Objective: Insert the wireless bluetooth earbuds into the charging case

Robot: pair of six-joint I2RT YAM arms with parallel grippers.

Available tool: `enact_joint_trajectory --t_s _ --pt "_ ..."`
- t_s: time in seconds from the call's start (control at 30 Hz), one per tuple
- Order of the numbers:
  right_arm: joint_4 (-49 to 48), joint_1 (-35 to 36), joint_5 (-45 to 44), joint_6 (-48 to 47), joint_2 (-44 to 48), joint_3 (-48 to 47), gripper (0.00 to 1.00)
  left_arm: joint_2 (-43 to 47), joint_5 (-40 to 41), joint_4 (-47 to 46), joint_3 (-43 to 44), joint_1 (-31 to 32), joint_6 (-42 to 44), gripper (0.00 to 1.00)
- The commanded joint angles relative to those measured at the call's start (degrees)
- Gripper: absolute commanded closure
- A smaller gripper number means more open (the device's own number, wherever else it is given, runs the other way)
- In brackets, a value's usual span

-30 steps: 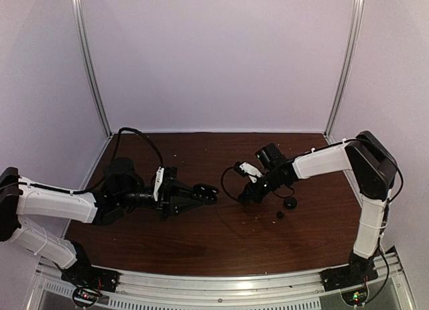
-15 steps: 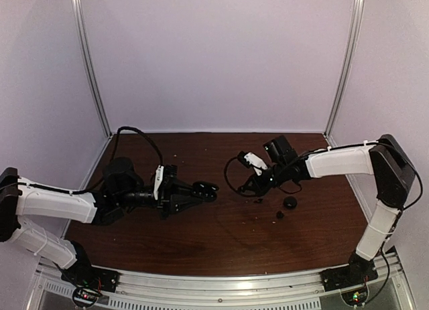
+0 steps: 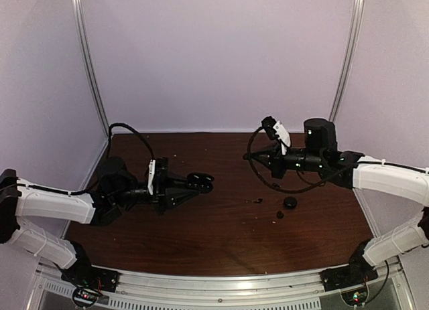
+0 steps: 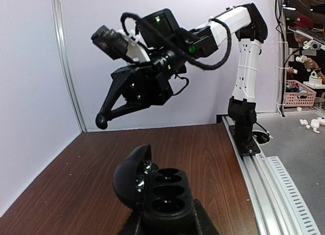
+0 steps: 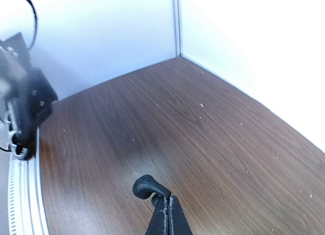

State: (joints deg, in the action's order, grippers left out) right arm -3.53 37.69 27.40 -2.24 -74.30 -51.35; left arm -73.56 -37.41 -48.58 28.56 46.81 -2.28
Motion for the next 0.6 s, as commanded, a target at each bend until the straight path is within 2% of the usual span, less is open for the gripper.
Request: enact_joint_trajectory --t_s 0.0,0.33,0.57 --pt "-5.63 3.81 1.83 0.87 4.44 1.22 1.0 -0.55 1.5 -5.83 -0.55 -0.31 -0.32 1.0" --pt "-6.4 12.1 -2.34 0.39 8.3 0.16 1.0 -1.56 4.03 -6.43 0.36 -0.31 -0.88 1.0" --pt "-4.22 17.28 -7.82 -1.25 6.47 -2.13 1.0 -2.15 6.14 -6.34 1.08 -0.31 -1.95 1.0"
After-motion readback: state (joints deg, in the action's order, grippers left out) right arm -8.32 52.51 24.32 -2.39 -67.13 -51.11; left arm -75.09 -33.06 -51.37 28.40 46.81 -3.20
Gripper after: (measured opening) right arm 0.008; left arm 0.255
